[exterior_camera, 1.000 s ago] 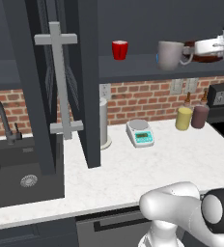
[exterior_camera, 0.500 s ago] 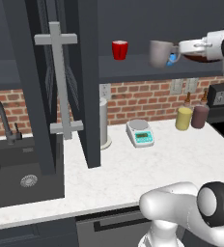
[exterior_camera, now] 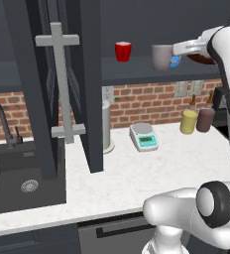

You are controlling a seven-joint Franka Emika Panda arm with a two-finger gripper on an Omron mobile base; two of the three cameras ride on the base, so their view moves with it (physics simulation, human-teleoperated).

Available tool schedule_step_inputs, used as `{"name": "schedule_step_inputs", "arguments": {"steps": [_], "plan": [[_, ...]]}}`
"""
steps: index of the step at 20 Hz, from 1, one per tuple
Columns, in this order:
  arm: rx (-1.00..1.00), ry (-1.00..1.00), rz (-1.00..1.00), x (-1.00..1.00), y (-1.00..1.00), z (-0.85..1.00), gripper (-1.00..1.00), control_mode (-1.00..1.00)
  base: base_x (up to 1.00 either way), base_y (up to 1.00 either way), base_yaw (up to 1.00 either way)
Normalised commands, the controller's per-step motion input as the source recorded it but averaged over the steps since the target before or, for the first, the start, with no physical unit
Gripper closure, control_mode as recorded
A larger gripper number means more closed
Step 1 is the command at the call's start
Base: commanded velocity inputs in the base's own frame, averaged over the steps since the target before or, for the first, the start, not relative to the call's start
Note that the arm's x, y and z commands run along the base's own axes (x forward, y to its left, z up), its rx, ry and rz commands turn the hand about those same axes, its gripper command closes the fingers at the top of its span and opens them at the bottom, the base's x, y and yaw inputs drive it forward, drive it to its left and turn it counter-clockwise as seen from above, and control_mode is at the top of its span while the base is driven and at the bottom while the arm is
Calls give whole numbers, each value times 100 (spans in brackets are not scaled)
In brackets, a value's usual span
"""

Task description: Gather all objects into one cabinet and sort the glasses and bowls to opposite sides.

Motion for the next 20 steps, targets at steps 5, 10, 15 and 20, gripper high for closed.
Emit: {"name": "schedule_step_inputs", "arguments": {"steps": [5,10,15,20], "plan": [[-4,0,-17,50,0,0,100,-100,0,0,0],[0,-6,-16,56,0,-19,100,-100,0,0,0],[0,-5,-14,54,0,-28,100,-100,0,0,0],[0,-3,-13,51,0,-22,100,-100,0,0,0]]}}
